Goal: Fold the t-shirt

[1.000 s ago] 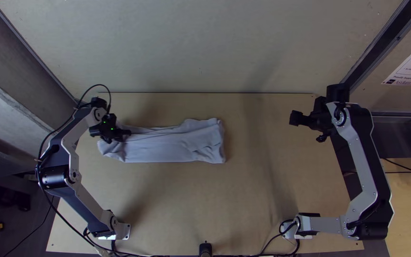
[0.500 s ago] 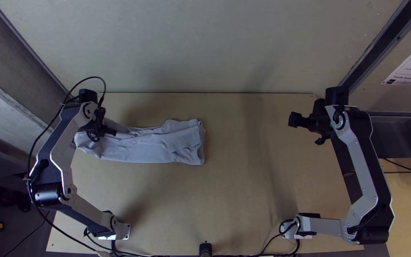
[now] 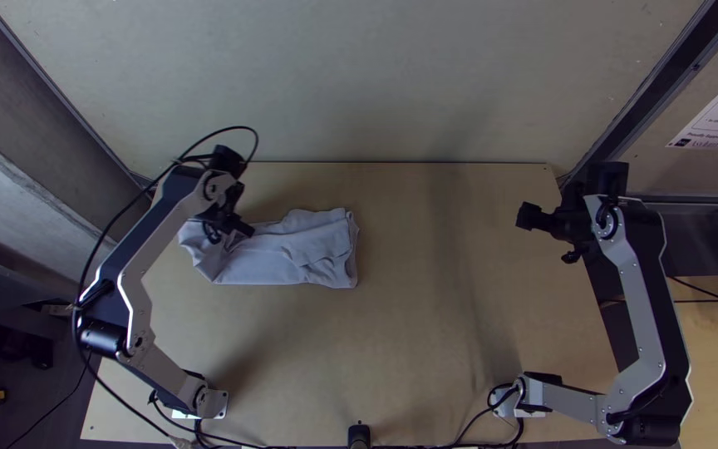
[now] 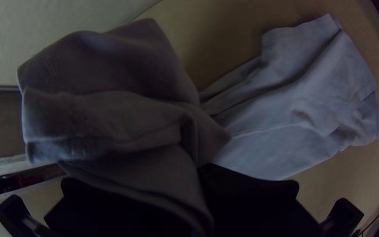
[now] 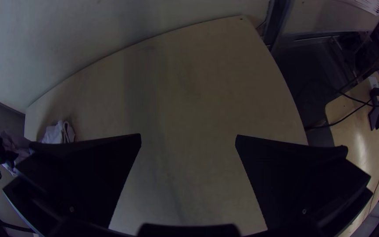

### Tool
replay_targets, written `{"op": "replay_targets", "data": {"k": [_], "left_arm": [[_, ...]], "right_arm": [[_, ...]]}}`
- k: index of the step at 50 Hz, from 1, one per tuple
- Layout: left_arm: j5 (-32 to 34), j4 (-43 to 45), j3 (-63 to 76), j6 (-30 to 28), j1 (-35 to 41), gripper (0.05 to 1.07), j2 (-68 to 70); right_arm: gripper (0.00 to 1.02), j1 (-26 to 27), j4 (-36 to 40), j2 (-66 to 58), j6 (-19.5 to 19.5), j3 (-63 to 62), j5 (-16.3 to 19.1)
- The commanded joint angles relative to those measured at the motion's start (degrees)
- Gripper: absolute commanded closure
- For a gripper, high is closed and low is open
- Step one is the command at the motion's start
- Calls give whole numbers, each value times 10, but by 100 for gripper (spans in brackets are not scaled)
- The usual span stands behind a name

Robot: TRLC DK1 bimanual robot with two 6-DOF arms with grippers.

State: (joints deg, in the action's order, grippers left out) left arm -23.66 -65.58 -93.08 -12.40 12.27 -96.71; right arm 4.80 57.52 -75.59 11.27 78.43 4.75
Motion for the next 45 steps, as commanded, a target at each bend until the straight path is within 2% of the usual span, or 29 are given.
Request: {"op": "replay_targets", "data": {"k": [1, 17, 24, 29, 30, 31, 32, 33, 35, 39, 43, 45], "left_arm": [[-9, -29, -50, 41, 35, 105, -42], [-10, -132, -218, 129, 146, 105, -186], [-9, -136, -243, 150, 185, 105, -217], [33, -137, -255, 150, 209, 103, -226], [54, -137, -263, 150, 213, 100, -229], [75, -136, -274, 152, 216, 93, -235], [92, -134, -288, 157, 218, 79, -244], [105, -134, -304, 166, 221, 58, -253], [113, -135, -337, 183, 227, 9, -272], [121, -115, -389, 259, 241, 10, -299], [181, -60, -394, 309, 252, 10, -294], [239, -34, -393, 326, 254, 10, -291]], "right_arm": [[3, 16, -1, 20, -12, -14, 3], [3, 35, -2, 33, -20, -37, 14], [3, 35, -5, 37, -20, -45, 15], [3, 35, -6, 40, -20, -55, 15], [3, 34, -7, 40, -20, -57, 15], [3, 32, -7, 42, -20, -61, 15], [4, 30, -7, 44, -20, -65, 16], [4, 28, -8, 47, -20, -70, 16], [4, 20, -14, 51, -17, -79, 15], [4, 7, -22, 61, -12, -98, 16], [4, -15, -25, 69, -5, -115, 16], [4, -26, -27, 72, -4, -121, 16]]}}
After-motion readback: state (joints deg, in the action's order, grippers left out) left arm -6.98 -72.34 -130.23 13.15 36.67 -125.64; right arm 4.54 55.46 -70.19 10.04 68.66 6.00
